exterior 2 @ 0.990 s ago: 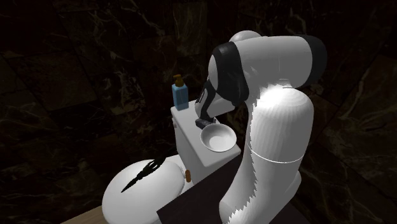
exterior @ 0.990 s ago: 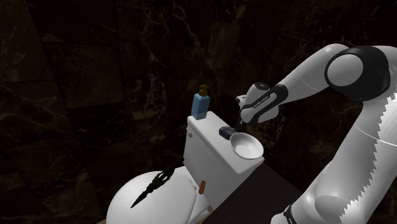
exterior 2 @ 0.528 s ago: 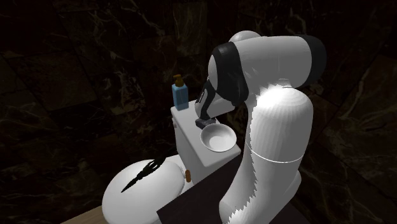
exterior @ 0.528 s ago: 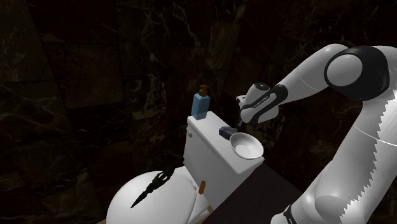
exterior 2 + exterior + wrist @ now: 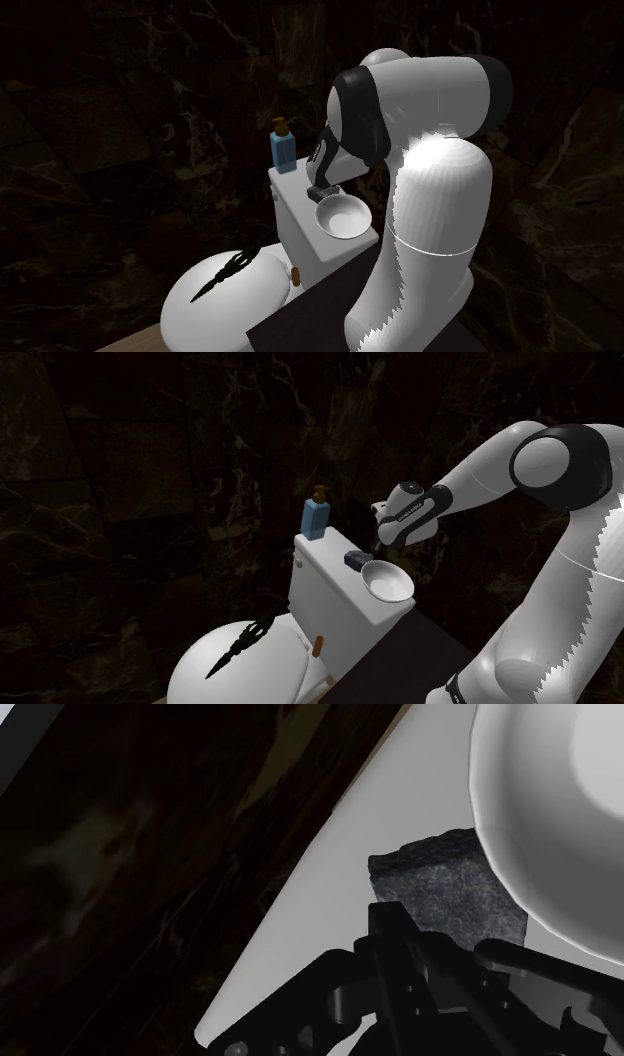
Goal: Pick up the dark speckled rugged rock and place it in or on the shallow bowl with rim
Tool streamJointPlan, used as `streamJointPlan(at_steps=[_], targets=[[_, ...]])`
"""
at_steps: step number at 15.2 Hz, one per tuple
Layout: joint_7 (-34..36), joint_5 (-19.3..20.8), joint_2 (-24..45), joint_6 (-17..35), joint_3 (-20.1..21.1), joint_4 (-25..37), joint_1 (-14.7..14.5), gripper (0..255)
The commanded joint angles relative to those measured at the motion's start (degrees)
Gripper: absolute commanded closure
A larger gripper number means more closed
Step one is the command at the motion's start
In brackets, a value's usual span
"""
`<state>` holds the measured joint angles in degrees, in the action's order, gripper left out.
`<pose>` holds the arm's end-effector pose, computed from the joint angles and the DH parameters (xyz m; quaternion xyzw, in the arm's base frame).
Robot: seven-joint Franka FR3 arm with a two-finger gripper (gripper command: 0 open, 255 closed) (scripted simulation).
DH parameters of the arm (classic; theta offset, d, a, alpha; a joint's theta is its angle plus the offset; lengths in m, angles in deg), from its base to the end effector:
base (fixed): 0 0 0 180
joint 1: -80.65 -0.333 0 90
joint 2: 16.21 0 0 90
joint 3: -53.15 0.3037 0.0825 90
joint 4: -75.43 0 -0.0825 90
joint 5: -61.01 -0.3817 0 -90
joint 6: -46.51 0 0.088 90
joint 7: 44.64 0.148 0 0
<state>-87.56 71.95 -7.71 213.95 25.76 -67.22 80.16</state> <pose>0.4569 -0.2267 0.2167 0.9593 0.2321 0.0812 0.1391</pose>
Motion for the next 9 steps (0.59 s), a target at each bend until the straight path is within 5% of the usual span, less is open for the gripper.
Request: streamJointPlan(at_steps=[1,6,9], targets=[[0.0,0.0,0.0,0.0,0.0,0.0,0.0,0],[-4.6,-8.1,0.8,-6.2,6.8,3.0,-0.4,0],[-5.8,-10.1,2.6,-5.4,7.9,3.6,0.0,0]])
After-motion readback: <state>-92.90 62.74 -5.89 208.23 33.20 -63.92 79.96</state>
